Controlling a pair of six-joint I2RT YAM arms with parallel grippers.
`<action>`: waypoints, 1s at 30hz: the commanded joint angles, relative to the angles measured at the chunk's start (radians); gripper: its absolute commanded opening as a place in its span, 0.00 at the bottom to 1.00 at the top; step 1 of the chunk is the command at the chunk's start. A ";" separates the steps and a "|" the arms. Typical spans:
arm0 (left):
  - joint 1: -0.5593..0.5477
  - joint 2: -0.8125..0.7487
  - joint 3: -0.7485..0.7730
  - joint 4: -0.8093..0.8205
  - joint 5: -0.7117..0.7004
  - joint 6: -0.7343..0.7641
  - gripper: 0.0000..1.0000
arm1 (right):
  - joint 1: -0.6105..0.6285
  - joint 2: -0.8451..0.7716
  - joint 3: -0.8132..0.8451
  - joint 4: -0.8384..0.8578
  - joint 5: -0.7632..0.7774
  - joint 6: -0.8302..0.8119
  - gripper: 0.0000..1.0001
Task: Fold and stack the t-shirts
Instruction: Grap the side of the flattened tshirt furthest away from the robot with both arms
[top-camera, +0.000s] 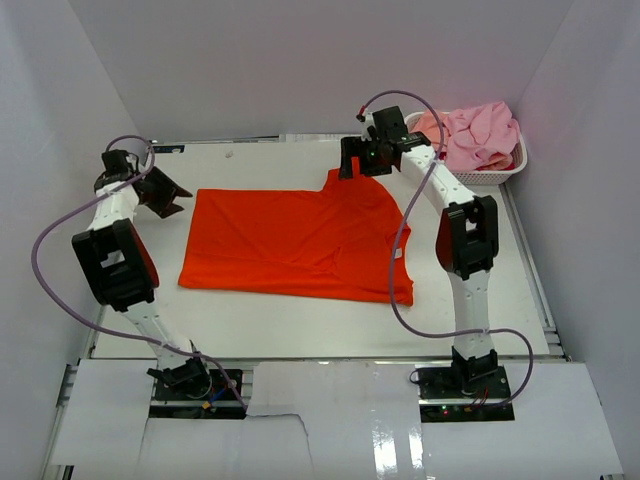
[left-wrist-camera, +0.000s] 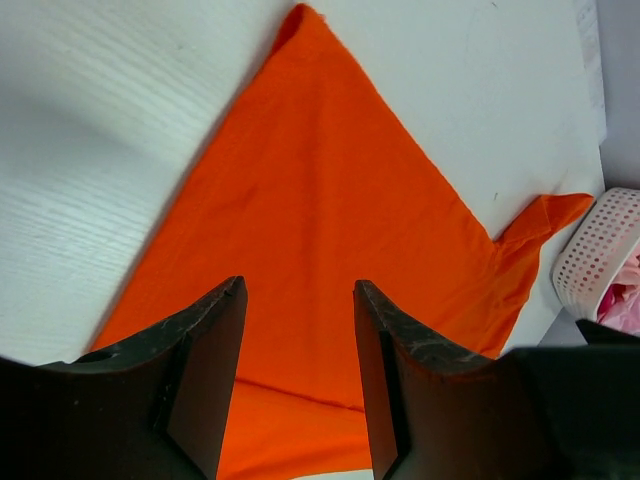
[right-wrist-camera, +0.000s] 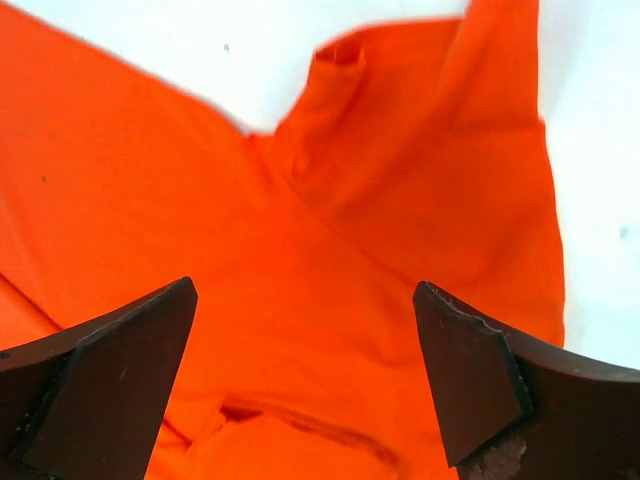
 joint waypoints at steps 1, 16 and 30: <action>-0.038 -0.003 0.070 0.020 0.011 -0.008 0.57 | -0.030 0.065 0.096 0.091 -0.076 -0.025 0.97; -0.061 0.227 0.271 0.066 0.036 -0.008 0.57 | -0.116 0.240 0.134 0.491 -0.276 0.032 0.92; -0.062 0.261 0.282 0.169 0.069 -0.015 0.58 | -0.167 0.384 0.124 0.882 -0.323 0.202 0.93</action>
